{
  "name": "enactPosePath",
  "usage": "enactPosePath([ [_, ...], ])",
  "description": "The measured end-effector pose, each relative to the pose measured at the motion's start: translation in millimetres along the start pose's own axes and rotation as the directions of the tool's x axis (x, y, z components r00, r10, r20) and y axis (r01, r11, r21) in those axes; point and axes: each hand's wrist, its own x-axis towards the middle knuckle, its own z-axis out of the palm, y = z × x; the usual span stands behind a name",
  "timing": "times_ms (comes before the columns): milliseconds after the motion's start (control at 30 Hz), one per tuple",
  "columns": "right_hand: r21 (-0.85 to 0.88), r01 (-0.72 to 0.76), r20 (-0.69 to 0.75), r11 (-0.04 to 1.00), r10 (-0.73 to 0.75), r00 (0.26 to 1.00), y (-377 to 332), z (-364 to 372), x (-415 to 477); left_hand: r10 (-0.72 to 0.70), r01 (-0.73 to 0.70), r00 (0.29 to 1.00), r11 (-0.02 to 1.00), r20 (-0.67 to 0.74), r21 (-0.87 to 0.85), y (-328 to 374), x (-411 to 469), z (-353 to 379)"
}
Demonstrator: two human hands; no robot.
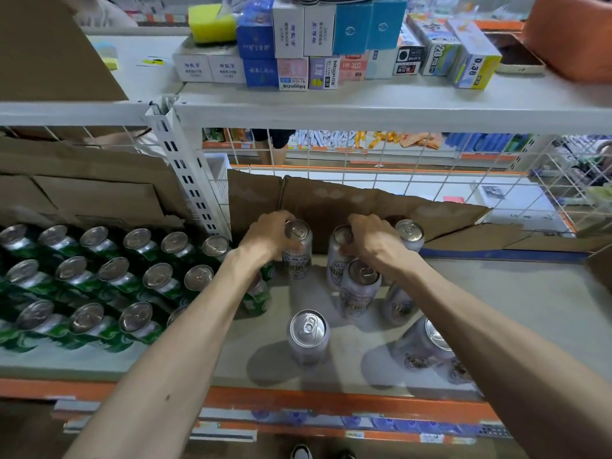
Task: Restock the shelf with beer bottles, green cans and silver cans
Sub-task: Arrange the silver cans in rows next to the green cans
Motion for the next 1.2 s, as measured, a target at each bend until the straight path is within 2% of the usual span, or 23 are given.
enactPosePath([
  [133, -0.015, -0.028, -0.031, 0.999, 0.028, 0.999, -1, 4, 1, 0.0, 0.0, 1.0, 1.0, 0.005, -0.013, 0, -1, 0],
  [700, -0.009, -0.027, 0.038, 1.0, 0.028, 0.999, 2, -1, 5, -0.038, 0.036, 0.998, 0.998, -0.045, -0.044, -9, -1, 11],
  [900, 0.038, -0.04, 0.033, 0.998, 0.039, 0.999, 2, 1, 2, -0.055, 0.055, 0.998, 0.995, -0.003, -0.082, -11, -2, 12],
  [967, 0.099, -0.019, 0.007, 0.995, 0.019, 1.0, 4, -1, -6, -0.044, 0.045, 0.999, 0.99, 0.011, -0.136, -9, -8, 8],
  [1033, 0.177, 0.028, -0.082, 0.984, -0.013, 0.997, 6, -2, -17, 0.008, -0.015, 0.999, 0.985, -0.042, -0.171, -4, -17, -1],
  [1133, 0.121, 0.05, -0.213, 0.991, -0.023, 0.977, 8, -4, -40, 0.11, -0.123, 0.986, 0.987, -0.124, -0.101, 4, -42, -13],
  [1200, 0.078, 0.062, -0.256, 0.995, -0.04, 0.966, 10, -1, -55, 0.136, -0.137, 0.991, 0.989, -0.01, -0.059, 11, -62, -17],
])
